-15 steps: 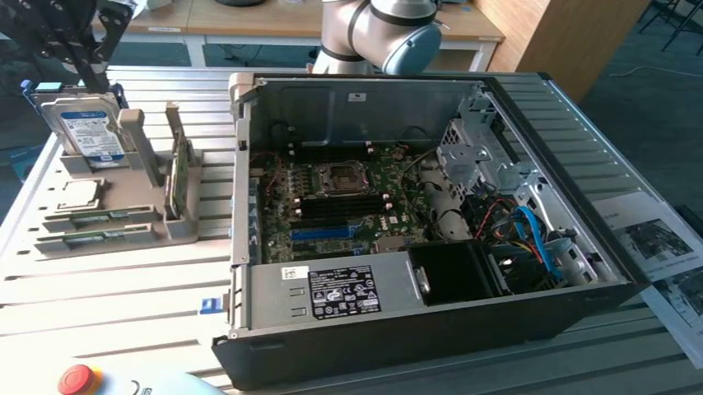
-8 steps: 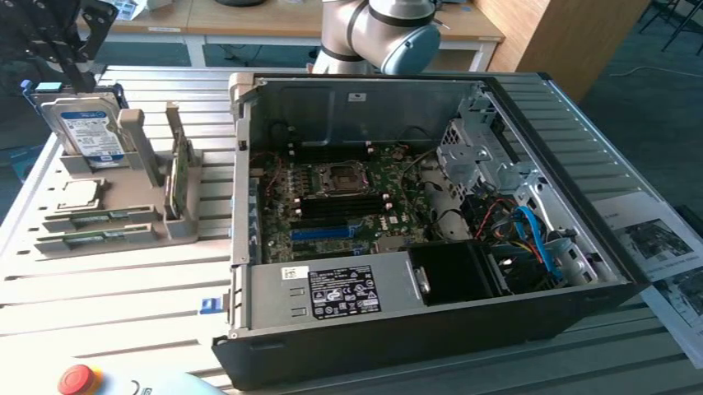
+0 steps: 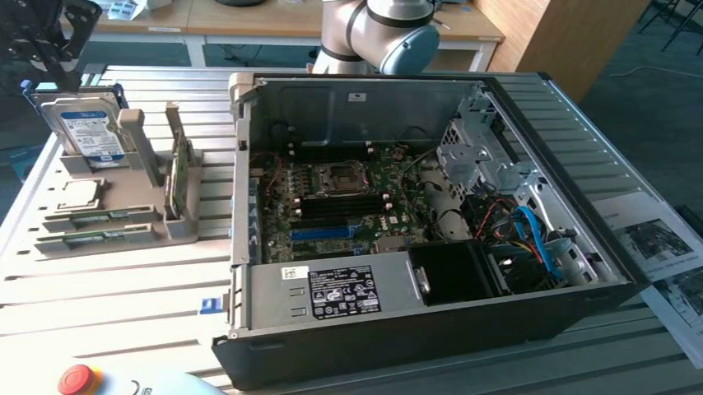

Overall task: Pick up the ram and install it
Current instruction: 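Reach for the ram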

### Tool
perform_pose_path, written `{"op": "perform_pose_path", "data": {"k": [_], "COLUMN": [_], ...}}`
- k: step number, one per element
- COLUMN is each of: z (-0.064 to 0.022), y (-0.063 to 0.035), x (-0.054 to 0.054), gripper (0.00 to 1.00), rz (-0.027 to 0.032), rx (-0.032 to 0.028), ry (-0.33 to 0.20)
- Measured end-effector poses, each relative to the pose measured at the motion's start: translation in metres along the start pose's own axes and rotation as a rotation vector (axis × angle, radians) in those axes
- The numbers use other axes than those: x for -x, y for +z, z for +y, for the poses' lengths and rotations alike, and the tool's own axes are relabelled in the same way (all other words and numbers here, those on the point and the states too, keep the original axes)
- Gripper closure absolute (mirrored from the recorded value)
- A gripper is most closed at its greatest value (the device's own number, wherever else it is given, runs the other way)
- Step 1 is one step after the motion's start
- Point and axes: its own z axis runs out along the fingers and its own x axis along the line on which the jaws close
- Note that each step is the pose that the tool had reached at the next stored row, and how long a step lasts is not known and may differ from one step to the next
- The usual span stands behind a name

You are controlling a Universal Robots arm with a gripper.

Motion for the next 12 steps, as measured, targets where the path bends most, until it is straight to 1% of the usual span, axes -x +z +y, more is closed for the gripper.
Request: {"op": "perform_pose_path", "data": {"k": [8,12], "z": [0.0000,0.0000], "y": [-0.0003,-0.0002], "x": [-0.013,-0.014], "gripper": [0.90,0.90], "rz": [0.0001,0.0000], "rx": [-0.0001,0.0000], "ry": [0.000,0.000]}}
